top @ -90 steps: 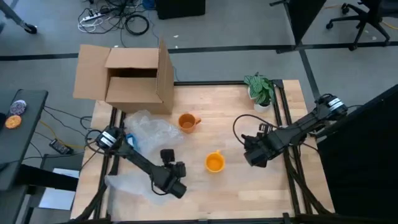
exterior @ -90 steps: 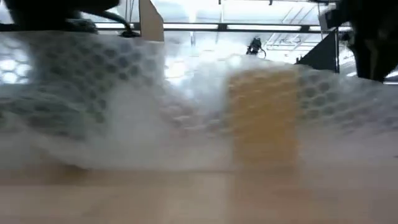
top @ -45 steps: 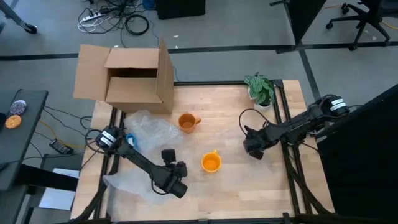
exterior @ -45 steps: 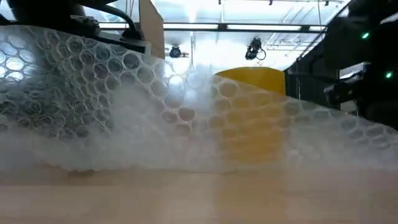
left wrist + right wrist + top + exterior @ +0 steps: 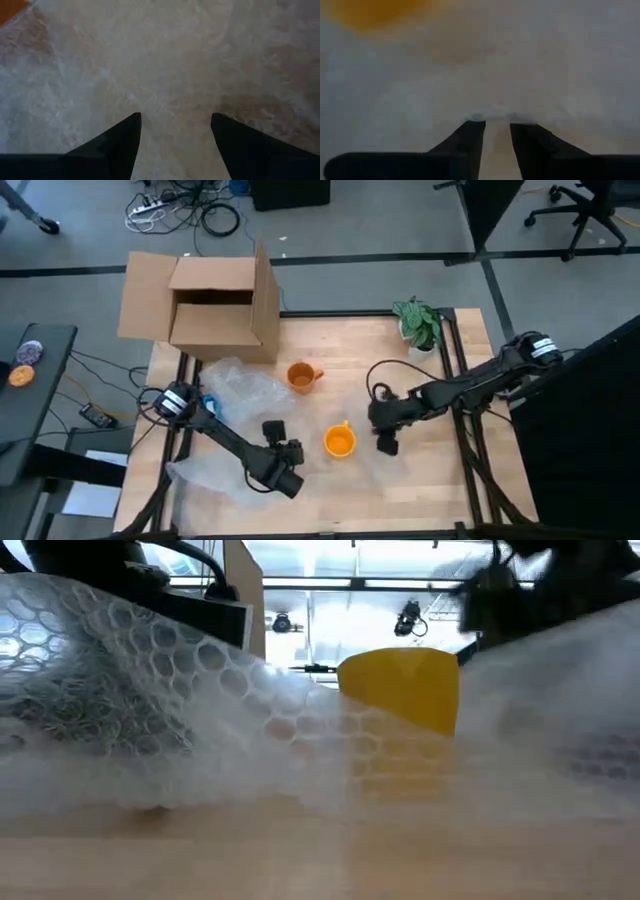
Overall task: Wrap mug
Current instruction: Wrap the yellow mug using the transparent bubble wrap
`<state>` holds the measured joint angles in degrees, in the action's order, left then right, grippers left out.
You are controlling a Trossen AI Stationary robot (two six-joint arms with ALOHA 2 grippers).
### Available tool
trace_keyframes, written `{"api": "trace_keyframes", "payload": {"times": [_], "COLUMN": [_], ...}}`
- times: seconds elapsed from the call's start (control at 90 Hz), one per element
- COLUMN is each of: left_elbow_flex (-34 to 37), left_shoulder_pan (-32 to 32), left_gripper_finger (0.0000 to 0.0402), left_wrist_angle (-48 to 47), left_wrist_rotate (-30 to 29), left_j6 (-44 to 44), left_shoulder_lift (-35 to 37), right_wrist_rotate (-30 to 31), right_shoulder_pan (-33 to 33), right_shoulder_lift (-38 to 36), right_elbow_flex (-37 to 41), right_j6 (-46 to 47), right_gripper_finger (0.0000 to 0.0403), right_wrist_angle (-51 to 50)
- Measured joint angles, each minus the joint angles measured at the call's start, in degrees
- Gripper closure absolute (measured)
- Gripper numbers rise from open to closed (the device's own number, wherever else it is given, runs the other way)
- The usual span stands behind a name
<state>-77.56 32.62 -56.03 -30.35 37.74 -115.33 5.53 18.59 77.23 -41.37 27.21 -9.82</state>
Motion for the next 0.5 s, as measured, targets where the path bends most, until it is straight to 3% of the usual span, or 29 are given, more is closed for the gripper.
{"api": "trace_keyframes", "payload": {"times": [0.322, 0.5], "left_elbow_flex": [-0.28, -5.81], "left_shoulder_pan": [0.00, -0.02], "left_gripper_finger": [0.0172, 0.0172], "left_wrist_angle": [-0.24, -1.88], "left_wrist_rotate": [0.00, 0.55], "left_j6": [-0.09, -1.04], "left_shoulder_lift": [0.00, 0.00], "right_wrist_rotate": [0.00, -2.31], "right_shoulder_pan": [2.07, 2.09], "right_shoulder_lift": [0.40, 0.47], "right_elbow_flex": [-0.83, -0.83], "right_j6": [-6.22, -7.33], "right_gripper_finger": [0.0328, 0.0328], "right_wrist_angle": [16.59, 19.48]}}
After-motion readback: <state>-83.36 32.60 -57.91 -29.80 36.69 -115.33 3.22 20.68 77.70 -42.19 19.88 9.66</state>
